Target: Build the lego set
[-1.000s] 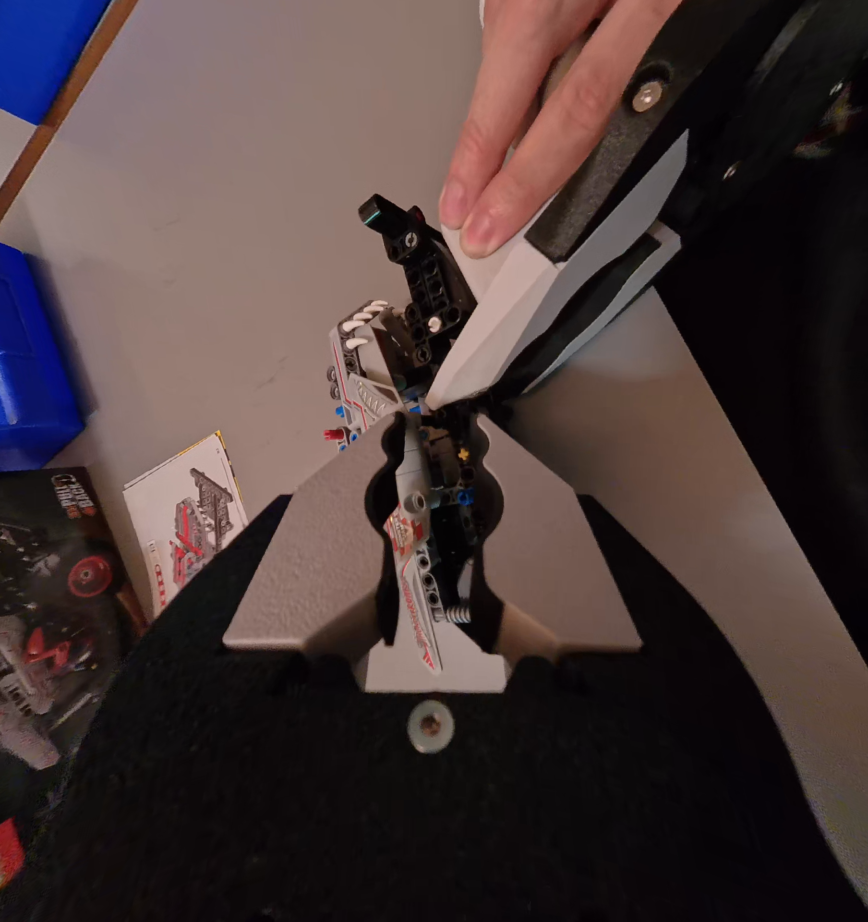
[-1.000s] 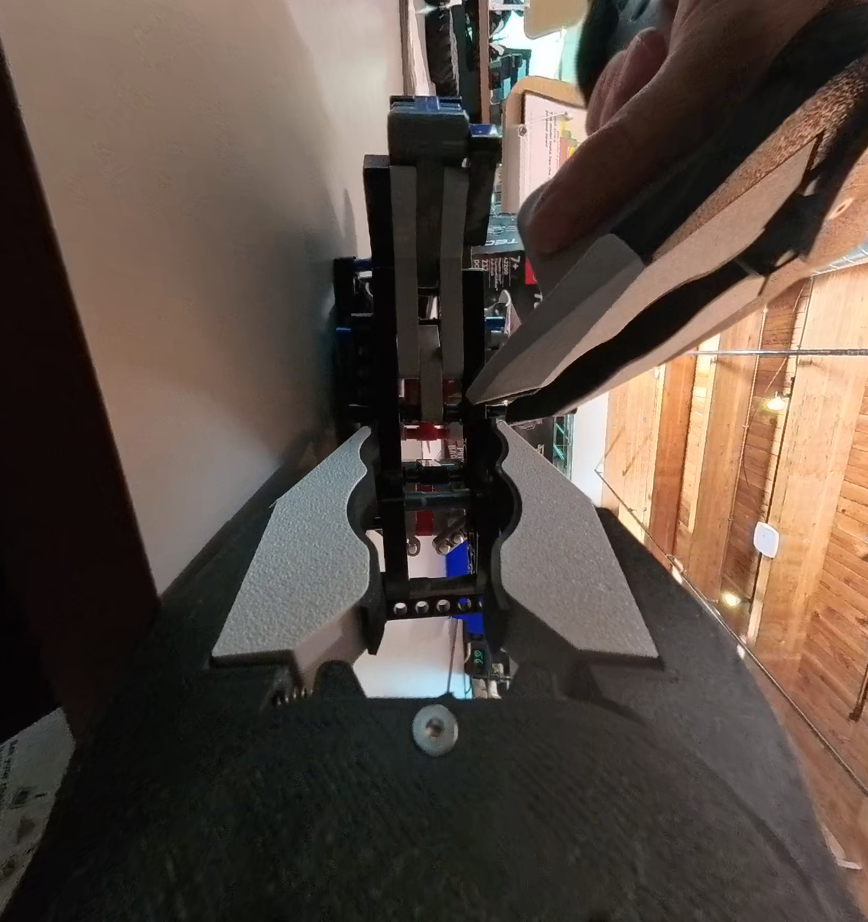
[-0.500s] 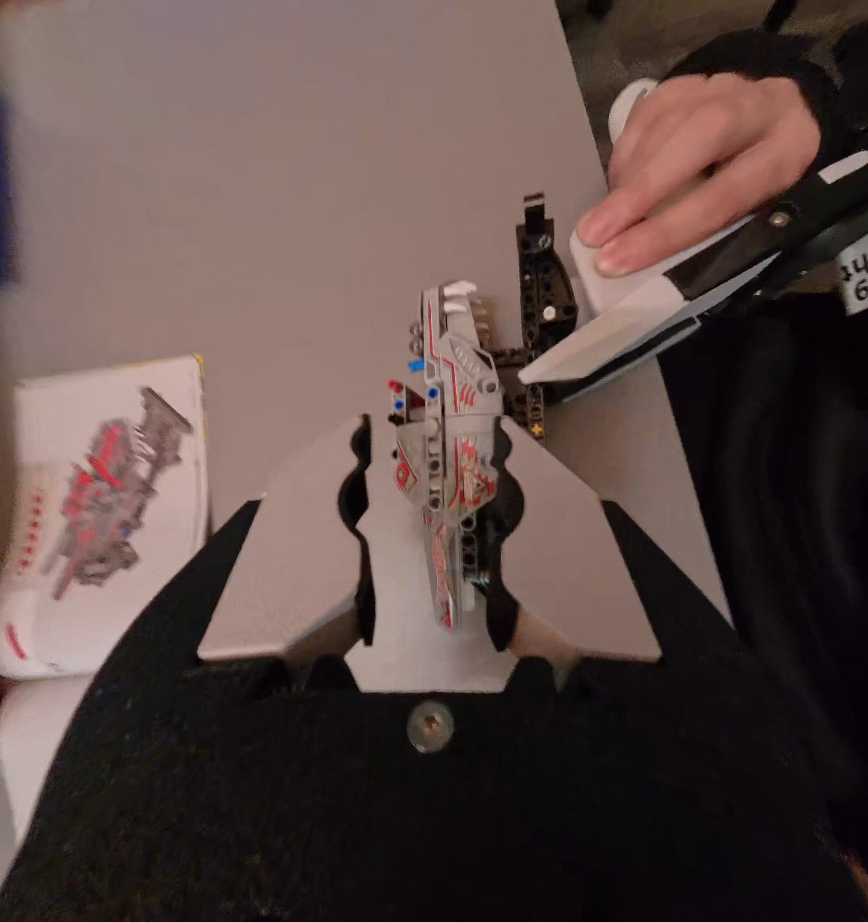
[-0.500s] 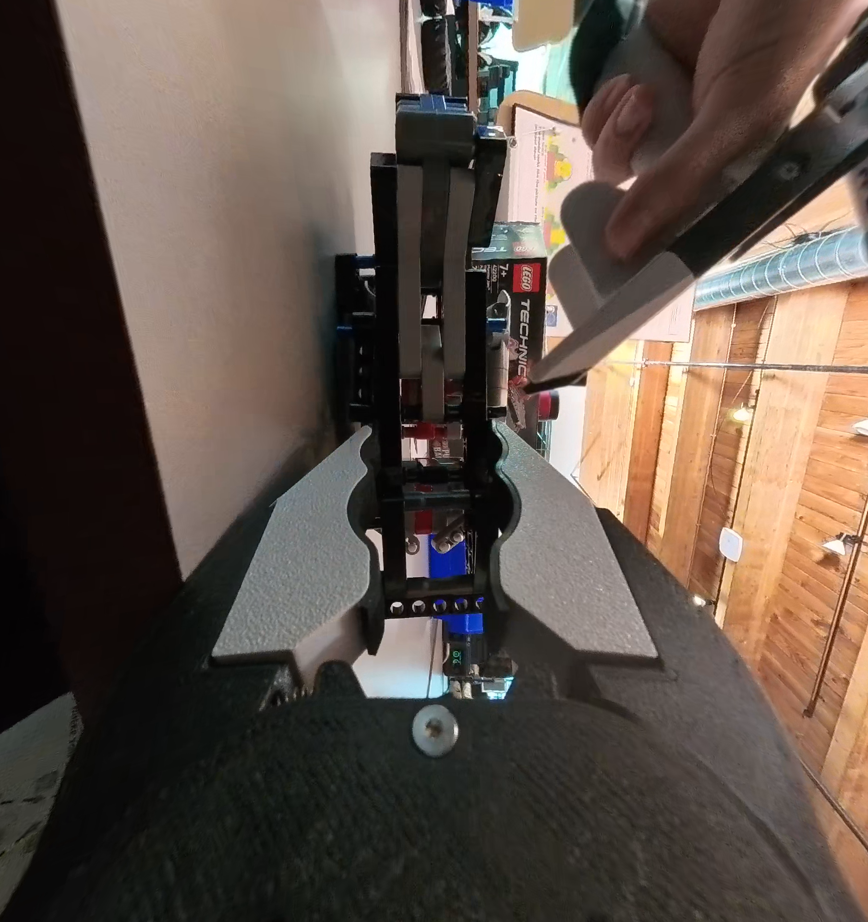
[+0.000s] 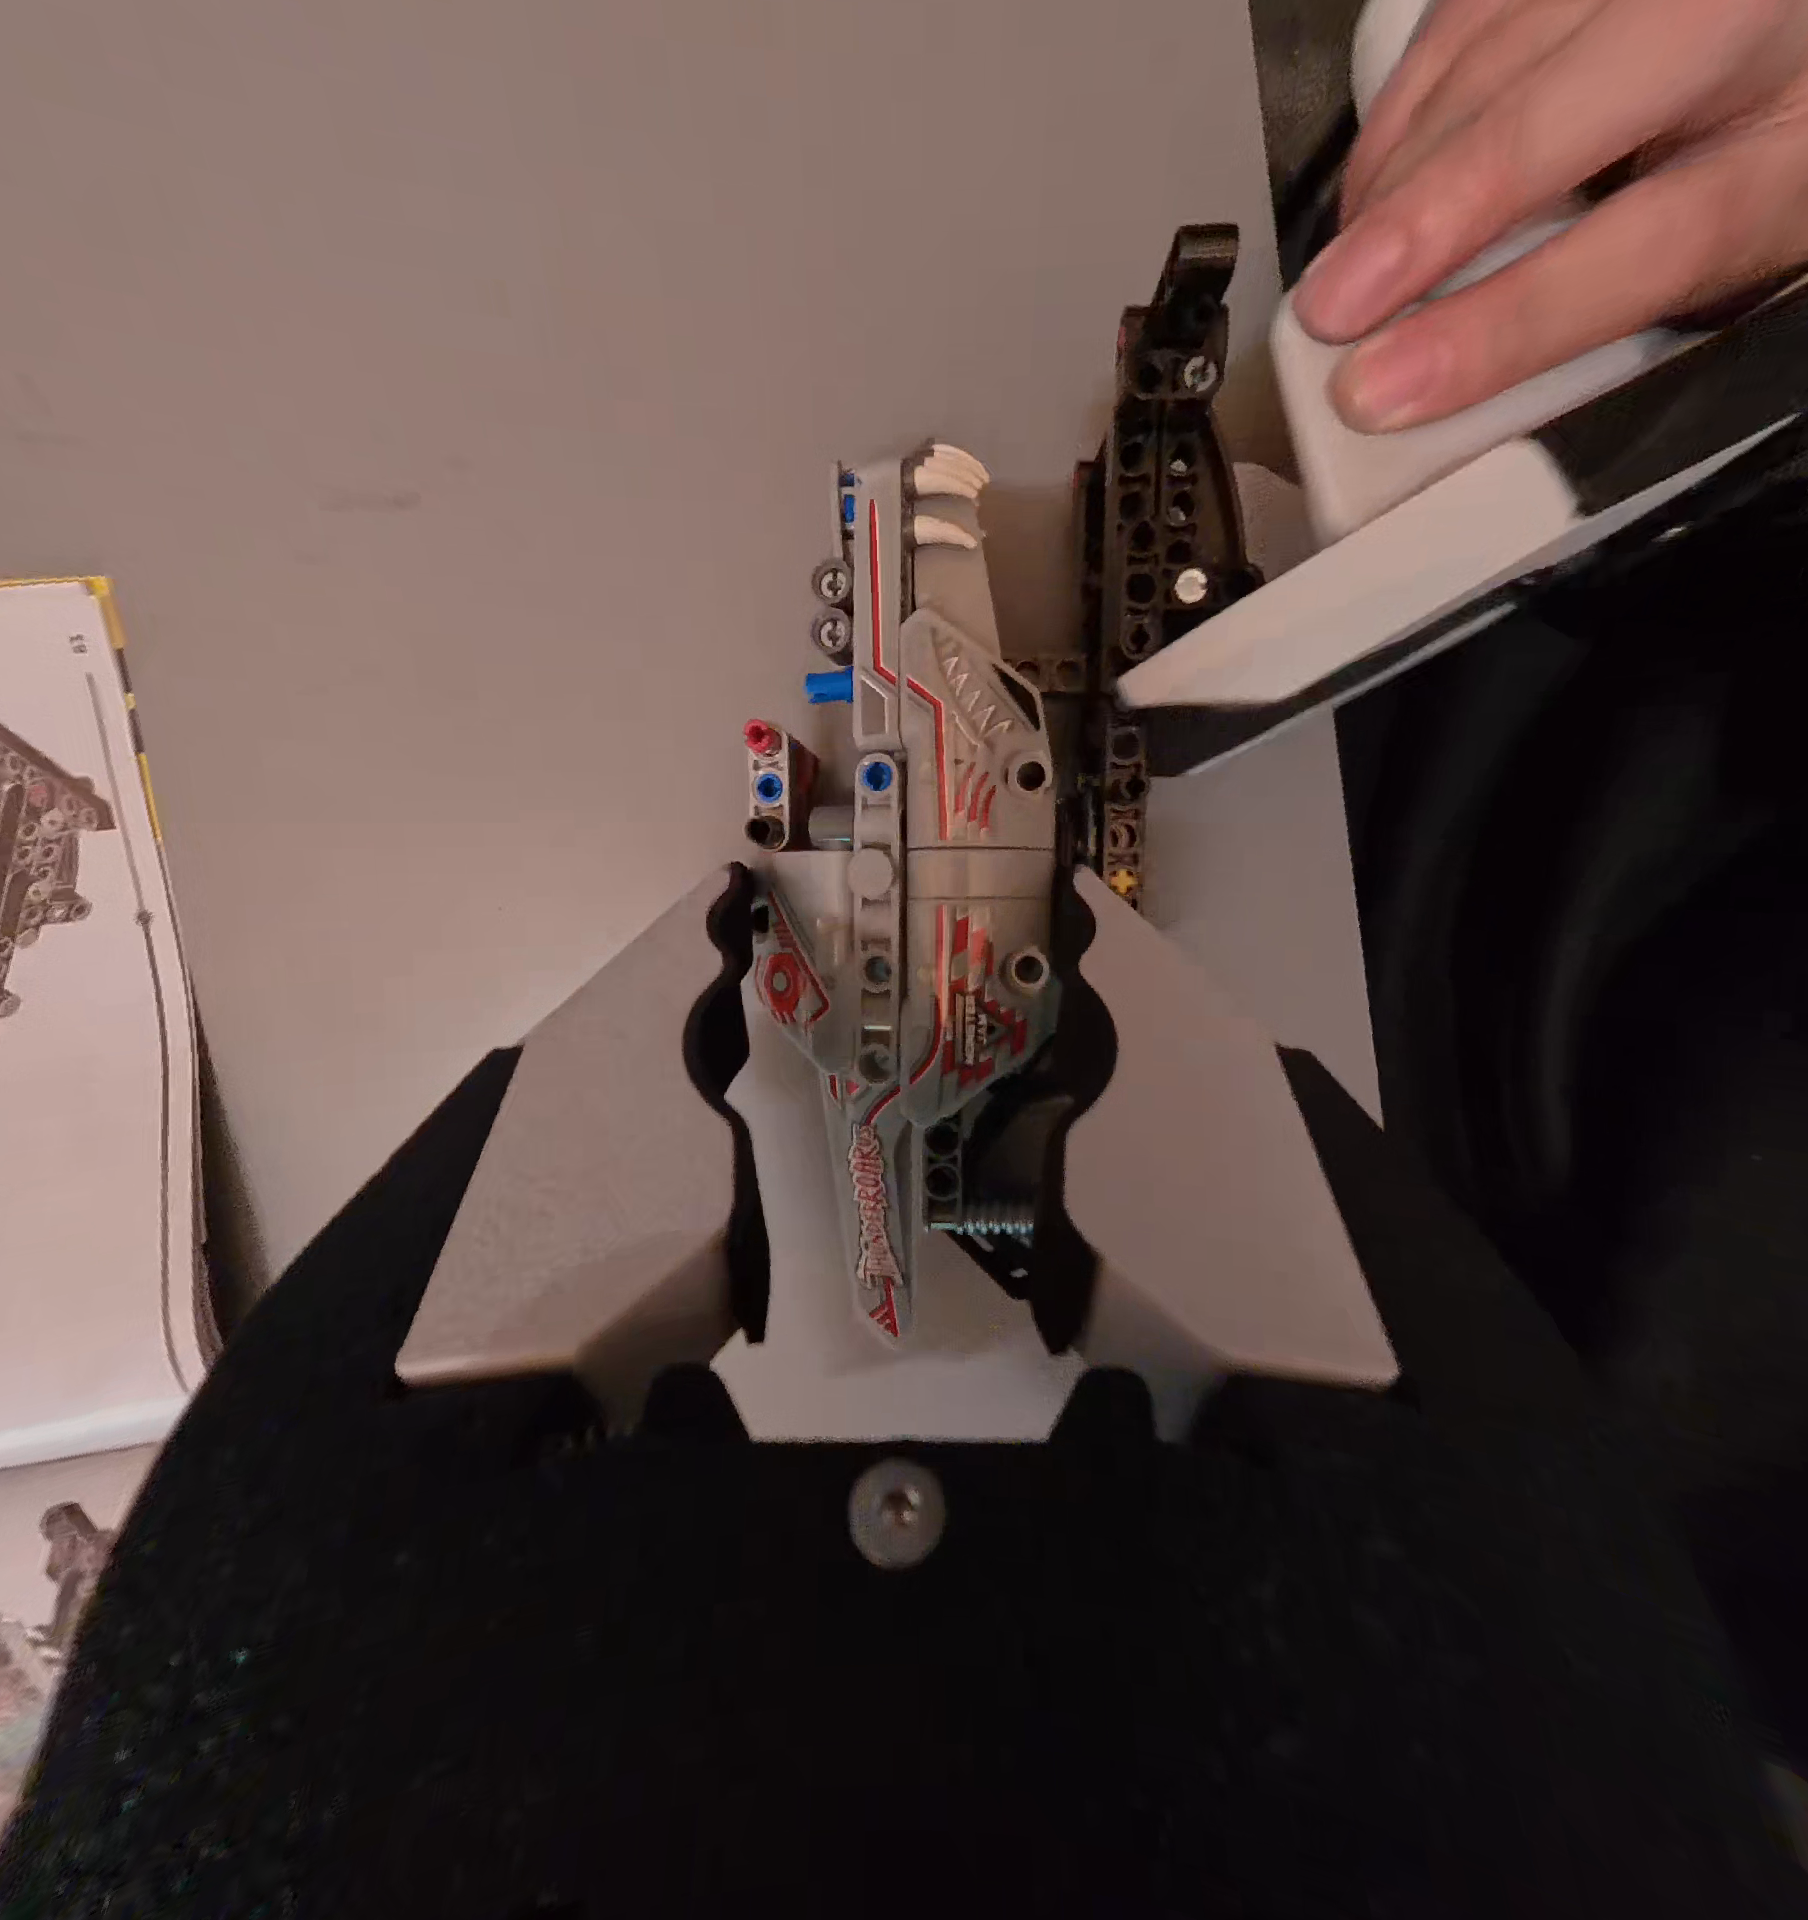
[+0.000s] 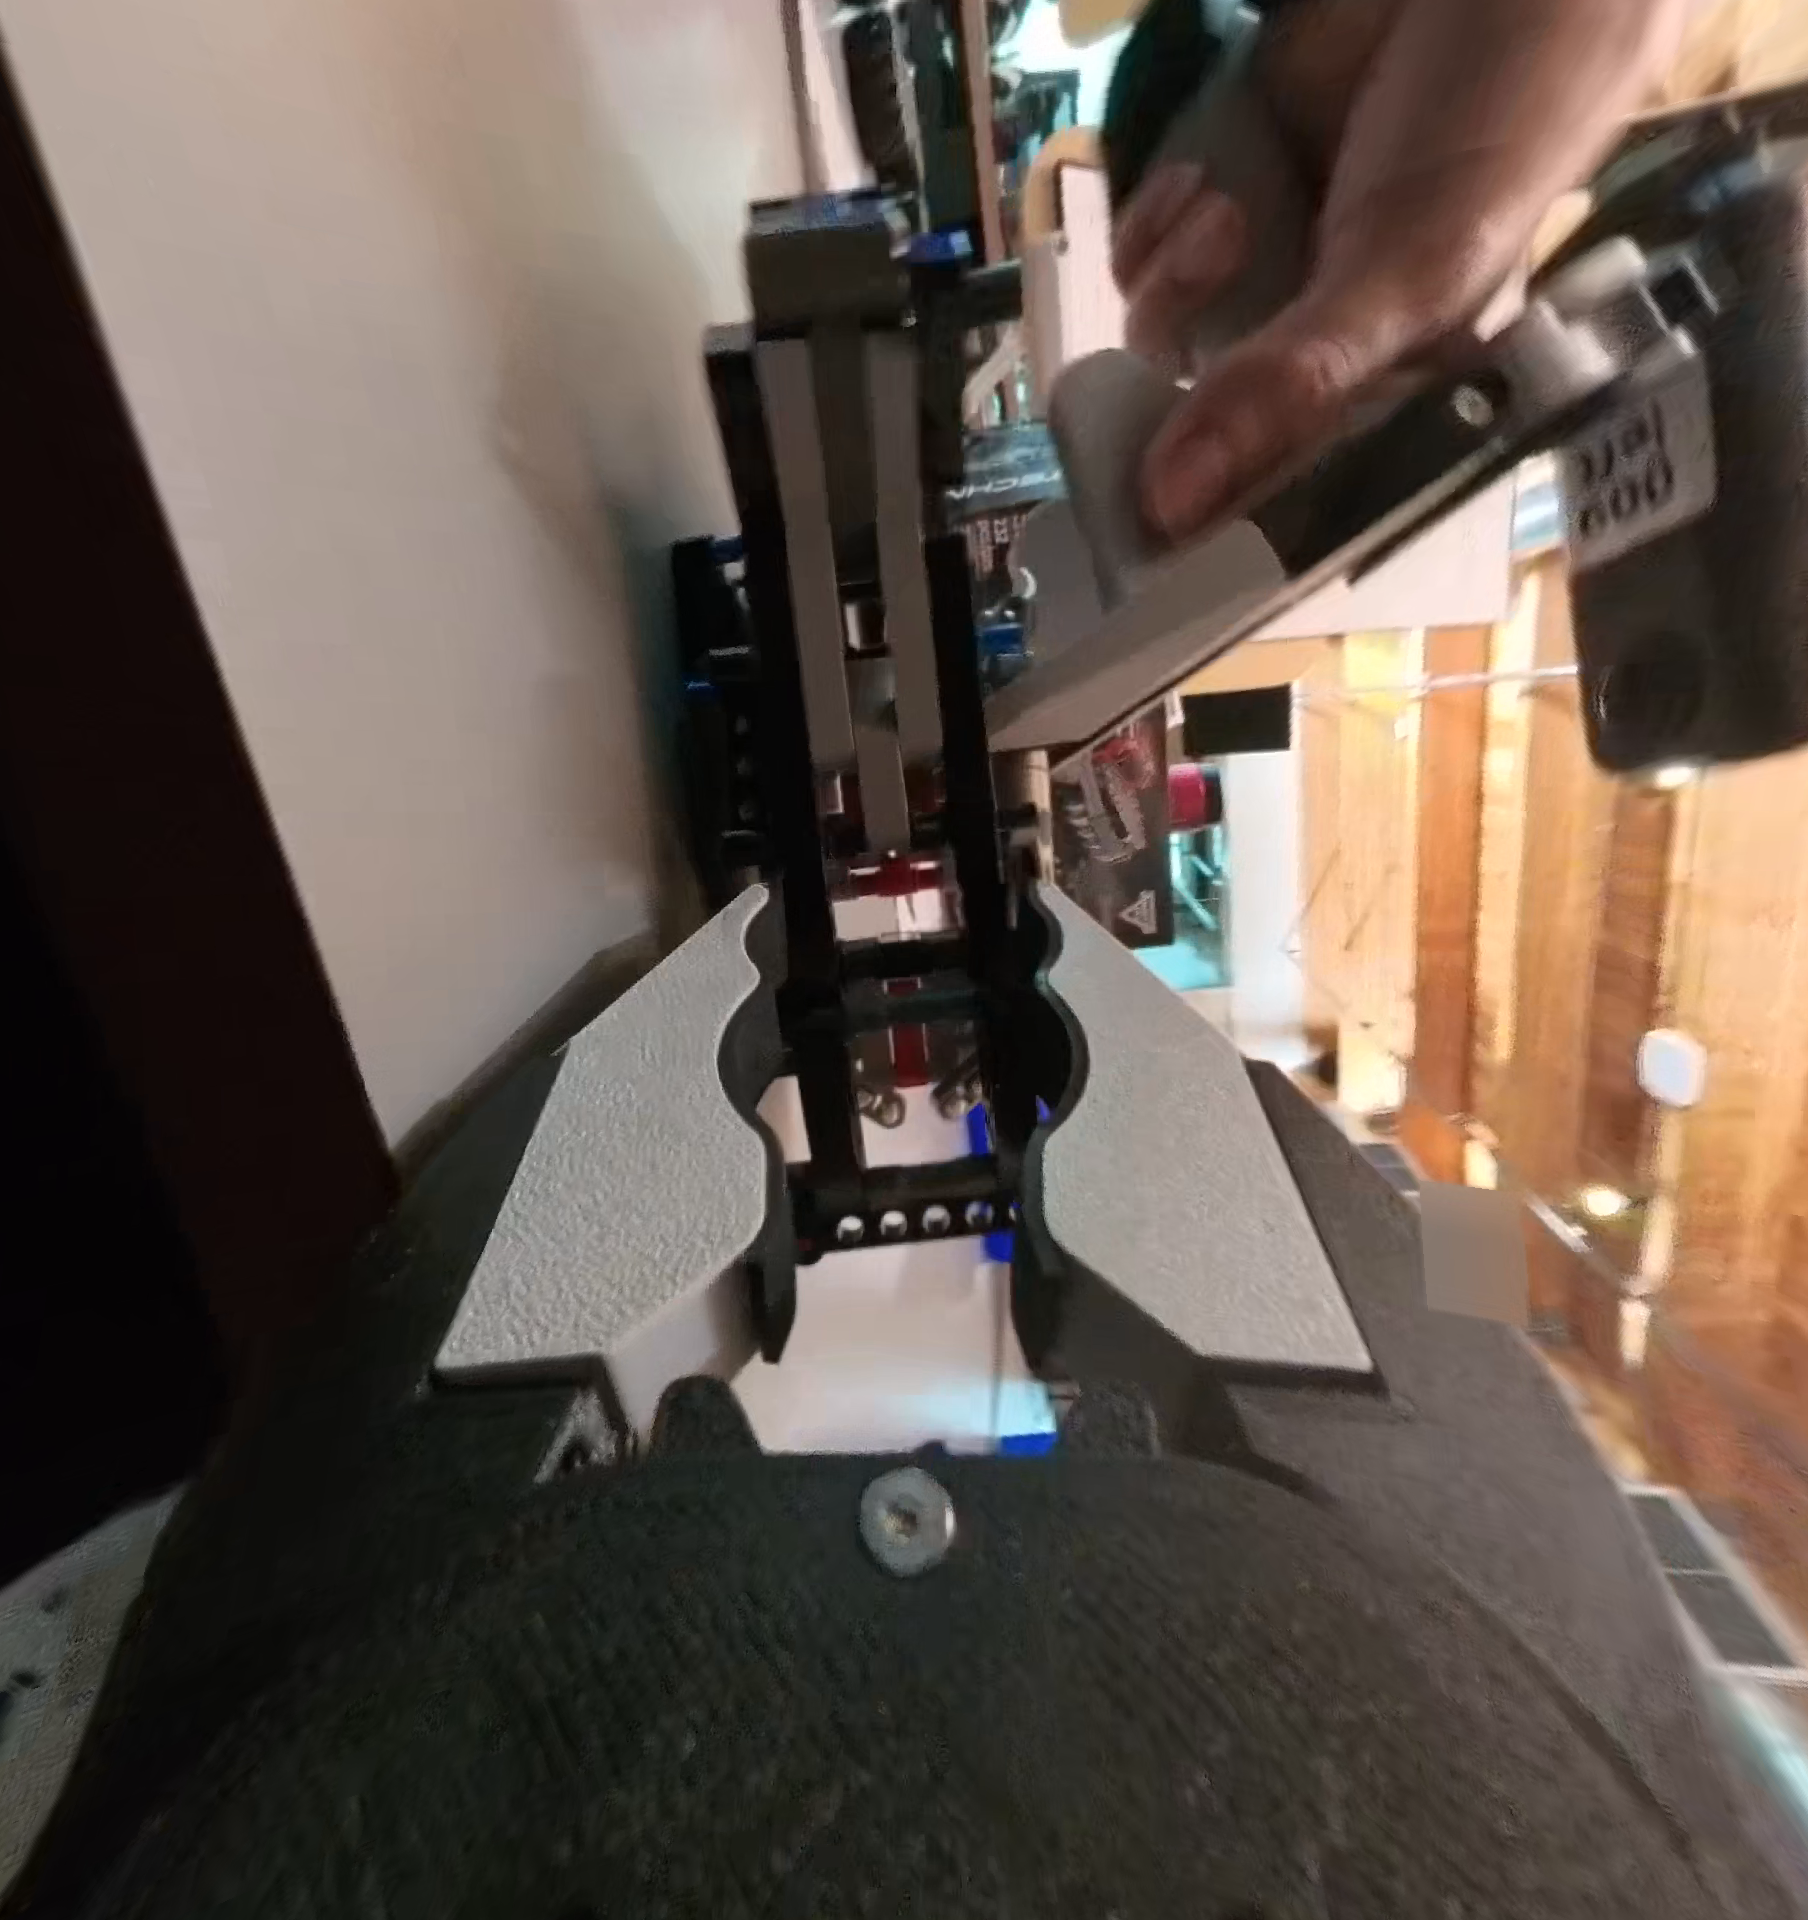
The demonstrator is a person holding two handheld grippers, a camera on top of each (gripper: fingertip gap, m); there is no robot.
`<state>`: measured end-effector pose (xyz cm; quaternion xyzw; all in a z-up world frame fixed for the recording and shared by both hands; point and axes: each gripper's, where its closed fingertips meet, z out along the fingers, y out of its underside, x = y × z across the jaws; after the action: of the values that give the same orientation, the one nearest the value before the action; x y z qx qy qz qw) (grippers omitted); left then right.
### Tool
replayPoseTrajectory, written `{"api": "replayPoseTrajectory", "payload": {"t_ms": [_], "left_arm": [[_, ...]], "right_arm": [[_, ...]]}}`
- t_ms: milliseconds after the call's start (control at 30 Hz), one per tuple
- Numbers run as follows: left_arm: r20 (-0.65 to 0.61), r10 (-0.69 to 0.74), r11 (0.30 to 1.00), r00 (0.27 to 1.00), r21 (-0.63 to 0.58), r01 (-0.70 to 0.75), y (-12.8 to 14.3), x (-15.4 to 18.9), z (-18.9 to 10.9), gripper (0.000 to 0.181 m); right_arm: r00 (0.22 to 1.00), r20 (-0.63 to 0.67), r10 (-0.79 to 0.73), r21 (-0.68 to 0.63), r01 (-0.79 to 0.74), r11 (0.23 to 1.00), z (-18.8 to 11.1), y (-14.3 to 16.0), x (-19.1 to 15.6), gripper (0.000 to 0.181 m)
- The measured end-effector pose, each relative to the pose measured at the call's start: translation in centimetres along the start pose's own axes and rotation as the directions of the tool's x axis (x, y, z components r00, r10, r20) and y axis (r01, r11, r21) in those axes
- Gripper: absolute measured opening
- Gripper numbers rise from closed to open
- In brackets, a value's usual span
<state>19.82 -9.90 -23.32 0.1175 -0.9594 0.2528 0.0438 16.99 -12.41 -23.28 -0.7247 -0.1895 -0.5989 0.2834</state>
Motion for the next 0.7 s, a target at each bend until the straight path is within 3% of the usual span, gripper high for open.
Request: {"api": "replayPoseTrajectory", "payload": {"t_ms": [33, 67, 167, 233, 300, 333, 400, 433, 467, 533, 700], "left_arm": [[0.02, -0.011, 0.999, 1.0, 0.034, 0.011, 0.0, -0.1, -0.1, 0.056], [0.046, -0.006, 0.998, 0.999, 0.069, 0.003, 0.0, -0.3, -0.2, 0.056], [0.143, -0.003, 0.989, 0.99, 0.145, -0.018, 0.5, -1.3, -1.0, 0.056], [0.207, -0.031, 0.98, 0.978, 0.2, -0.011, 0.9, -2.2, -1.6, 0.055], [0.233, -0.102, 0.968, 0.967, 0.249, 0.042, 1.4, -3.0, -2.1, 0.055], [0.238, -0.142, 0.958, 0.961, 0.276, 0.073, 1.7, -3.3, -2.3, 0.055], [0.244, -0.212, 0.933, 0.946, 0.337, 0.122, 2.3, -4.0, -2.8, 0.055], [0.242, -0.247, 0.918, 0.938, 0.368, 0.147, 2.5, -4.3, -3.0, 0.055], [0.231, -0.276, 0.901, 0.933, 0.4, 0.167, 2.8, -4.5, -3.3, 0.055], [0.182, -0.336, 0.859, 0.924, 0.462, 0.221, 3.1, -4.8, -3.8, 0.055], [0.064, -0.453, 0.725, 0.889, 0.607, 0.326, 3.8, -5.6, -5.5, 0.054]], "right_arm": [[0.999, -0.001, 0.044, 0.012, -0.044, 0.999, -0.4, -0.1, 0.3, 0.047], [0.996, -0.005, 0.094, 0.018, -0.093, 0.995, -0.9, 0.0, 0.8, 0.043], [0.944, -0.024, 0.328, 0.091, -0.324, 0.942, -2.8, -0.6, 3.6, 0.056], [0.812, -0.018, 0.584, 0.161, -0.574, 0.803, -3.4, -0.2, 6.2, 0.06], [0.536, 0.074, 0.841, 0.123, -0.842, 0.526, -2.7, 1.6, 6.7, 0.071], [0.352, 0.147, 0.924, 0.066, -0.936, 0.346, -2.2, 2.2, 6.0, 0.069], [-0.019, 0.276, 0.961, -0.044, -0.999, -0.007, -1.3, 2.3, 4.5, 0.07], [-0.16, 0.285, 0.945, -0.082, -0.986, -0.143, -0.8, 2.5, 4.1, 0.065], [-0.234, 0.278, 0.932, -0.124, -0.97, -0.207, -0.3, 2.7, 3.5, 0.06], [-0.278, 0.262, 0.924, -0.226, -0.949, -0.221, 0.7, 2.4, 1.6, 0.059], [-0.251, 0.201, 0.947, -0.366, -0.916, -0.165, 2.2, 1.9, -0.2, 0.053]]}}
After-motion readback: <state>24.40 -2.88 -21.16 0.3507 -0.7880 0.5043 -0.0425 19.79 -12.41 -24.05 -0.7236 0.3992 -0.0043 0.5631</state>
